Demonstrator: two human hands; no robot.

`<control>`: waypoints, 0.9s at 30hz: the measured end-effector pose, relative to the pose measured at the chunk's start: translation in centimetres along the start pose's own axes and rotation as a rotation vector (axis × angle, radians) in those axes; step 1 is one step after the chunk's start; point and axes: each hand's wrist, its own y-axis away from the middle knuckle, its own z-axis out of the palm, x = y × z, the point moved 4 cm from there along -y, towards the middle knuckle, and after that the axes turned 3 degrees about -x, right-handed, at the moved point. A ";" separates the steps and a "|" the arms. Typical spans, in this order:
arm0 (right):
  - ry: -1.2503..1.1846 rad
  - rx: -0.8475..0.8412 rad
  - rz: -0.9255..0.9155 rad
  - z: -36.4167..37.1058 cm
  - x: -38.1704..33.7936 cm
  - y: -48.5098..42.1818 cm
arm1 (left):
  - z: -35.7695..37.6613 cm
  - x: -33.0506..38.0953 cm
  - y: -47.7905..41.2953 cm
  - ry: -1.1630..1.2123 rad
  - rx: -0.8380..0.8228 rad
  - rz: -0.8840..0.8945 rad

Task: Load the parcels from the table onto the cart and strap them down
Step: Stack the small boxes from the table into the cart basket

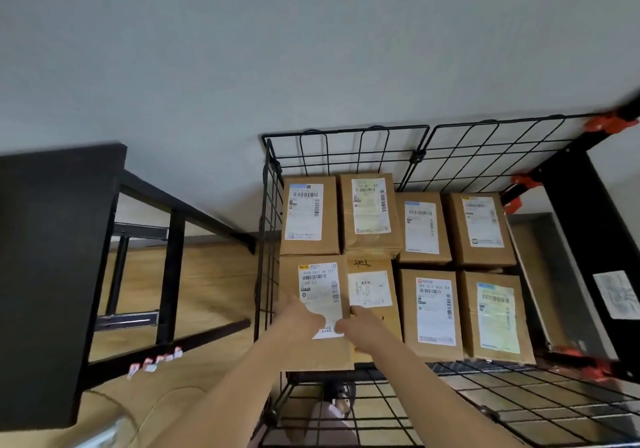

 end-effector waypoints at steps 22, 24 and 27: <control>0.065 0.363 -0.363 -1.1 -9.3 10.8 | -10.0 4.7 12.5 -0.089 0.316 0.550; 0.085 0.388 -0.410 0.4 -10.9 12.6 | -12.0 3.7 14.8 -0.098 0.372 0.595; 0.144 0.400 -0.510 3.4 -13.6 15.1 | -15.4 1.3 18.3 -0.103 0.448 0.642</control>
